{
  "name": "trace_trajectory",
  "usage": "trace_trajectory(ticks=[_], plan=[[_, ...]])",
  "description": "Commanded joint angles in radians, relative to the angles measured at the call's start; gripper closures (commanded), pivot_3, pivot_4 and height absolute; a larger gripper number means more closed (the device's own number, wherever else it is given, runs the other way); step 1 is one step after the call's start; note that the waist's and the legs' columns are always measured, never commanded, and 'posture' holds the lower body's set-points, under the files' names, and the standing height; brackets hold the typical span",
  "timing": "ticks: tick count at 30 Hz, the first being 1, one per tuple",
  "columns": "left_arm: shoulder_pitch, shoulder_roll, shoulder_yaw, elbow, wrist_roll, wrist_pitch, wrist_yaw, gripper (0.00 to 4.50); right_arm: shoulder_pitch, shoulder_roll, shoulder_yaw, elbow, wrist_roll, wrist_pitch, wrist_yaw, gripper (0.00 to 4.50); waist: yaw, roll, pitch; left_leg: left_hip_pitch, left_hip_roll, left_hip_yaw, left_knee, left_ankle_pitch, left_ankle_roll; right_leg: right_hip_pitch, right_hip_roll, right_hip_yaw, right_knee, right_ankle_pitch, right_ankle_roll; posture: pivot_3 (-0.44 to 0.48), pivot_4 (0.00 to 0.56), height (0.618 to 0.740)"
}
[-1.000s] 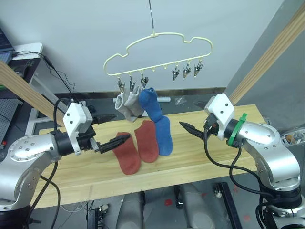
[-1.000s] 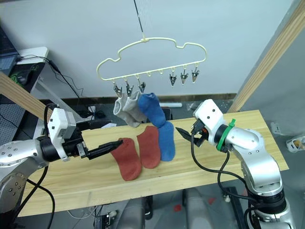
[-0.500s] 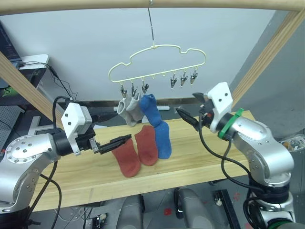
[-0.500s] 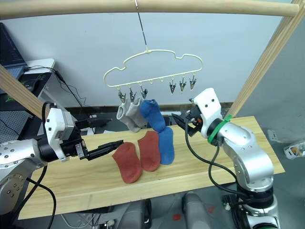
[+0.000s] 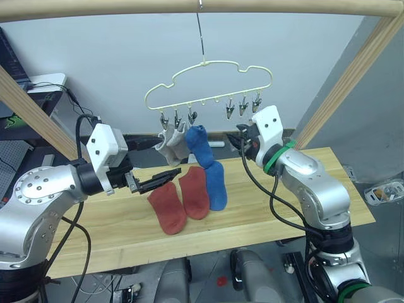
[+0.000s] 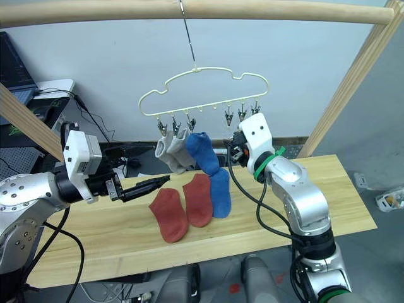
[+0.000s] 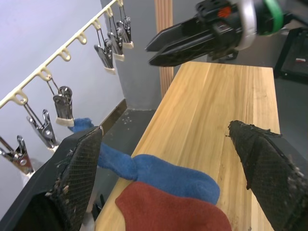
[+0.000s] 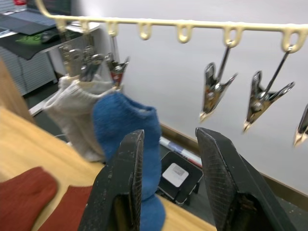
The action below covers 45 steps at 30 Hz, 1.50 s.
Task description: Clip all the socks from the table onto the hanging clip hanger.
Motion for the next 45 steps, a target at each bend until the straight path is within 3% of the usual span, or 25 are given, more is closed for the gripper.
trace_trajectory(ticks=[1, 27, 45], plan=[[-0.029, -0.012, -0.004, -0.007, -0.008, -0.005, 0.011, 0.0, -0.036, 0.02, -0.009, 0.028, -0.016, -0.045, -0.032, 2.72, 0.0, 0.0, 0.0, 0.0, 0.0, 0.0, 0.0, 0.0, 0.0, 0.0, 0.0, 0.0, 0.0, 0.0, 0.0, -0.105, 0.186, 0.74], [-0.063, -0.029, -0.019, -0.004, -0.02, 0.025, 0.021, 0.0, -0.231, 0.144, -0.042, 0.44, -0.083, -0.276, -0.141, 2.72, 0.001, 0.0, 0.0, 0.007, 0.0, 0.0, -0.001, 0.0, 0.0, 0.005, 0.0, 0.001, 0.0, 0.0, -0.001, -0.091, 0.2, 0.74], [-0.056, -0.076, -0.052, 0.011, 0.009, 0.005, 0.033, 0.0, -0.216, 0.153, -0.059, 0.42, -0.083, -0.231, -0.176, 2.72, 0.0, 0.001, 0.0, 0.007, 0.0, 0.0, -0.002, 0.0, 0.0, 0.005, 0.0, 0.001, 0.0, -0.001, -0.001, -0.102, 0.207, 0.74]])
